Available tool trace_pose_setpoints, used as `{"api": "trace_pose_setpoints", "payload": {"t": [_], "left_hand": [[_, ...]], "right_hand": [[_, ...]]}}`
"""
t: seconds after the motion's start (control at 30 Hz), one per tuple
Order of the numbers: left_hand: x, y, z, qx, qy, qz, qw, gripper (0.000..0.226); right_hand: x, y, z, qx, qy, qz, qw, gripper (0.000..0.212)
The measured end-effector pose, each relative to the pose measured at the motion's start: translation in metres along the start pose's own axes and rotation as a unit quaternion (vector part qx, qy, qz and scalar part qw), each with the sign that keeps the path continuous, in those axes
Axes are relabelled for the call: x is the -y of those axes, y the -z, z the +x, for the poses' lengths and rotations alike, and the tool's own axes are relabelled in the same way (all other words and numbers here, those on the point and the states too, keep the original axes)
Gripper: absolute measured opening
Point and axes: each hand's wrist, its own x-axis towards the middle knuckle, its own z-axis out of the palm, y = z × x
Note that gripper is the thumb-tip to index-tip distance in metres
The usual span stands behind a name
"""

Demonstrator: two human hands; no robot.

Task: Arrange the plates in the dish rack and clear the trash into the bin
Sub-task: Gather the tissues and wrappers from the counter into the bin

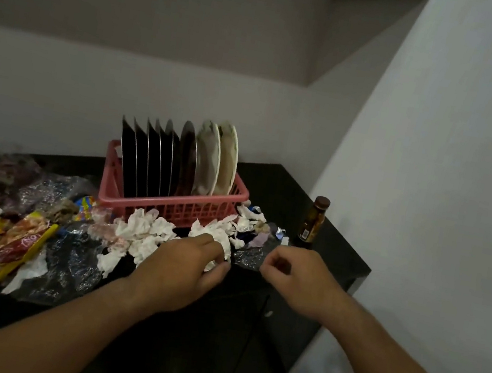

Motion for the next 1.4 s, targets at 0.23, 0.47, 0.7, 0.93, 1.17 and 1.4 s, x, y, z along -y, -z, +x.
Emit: {"api": "trace_pose_setpoints", "payload": {"t": [0.23,0.47,0.7,0.93,1.17,1.4], "left_hand": [[0.025,-0.011,0.049,0.007,-0.007,-0.012,1.0,0.03],[0.041,-0.036,0.1,0.016,-0.008,-0.006,1.0,0.027],[0.044,-0.083,0.182,0.008,0.009,0.014,1.0,0.019],[0.051,-0.112,0.276,0.032,0.055,0.08,0.995,0.017],[0.082,-0.143,0.345,0.191,0.123,0.235,0.945,0.027],[0.105,-0.189,0.38,0.363,0.209,0.259,0.87,0.034]], "right_hand": [[-0.011,0.008,0.027,-0.035,-0.013,0.016,0.999,0.02],[-0.049,0.023,0.079,-0.029,-0.042,-0.016,0.999,0.012],[-0.102,0.06,0.15,0.022,-0.005,-0.056,0.998,0.018],[-0.148,0.095,0.209,0.036,0.047,-0.095,0.994,0.008],[-0.169,0.117,0.267,0.084,0.082,-0.114,0.987,0.008],[-0.197,0.134,0.307,0.12,0.056,-0.042,0.99,0.012]]}}
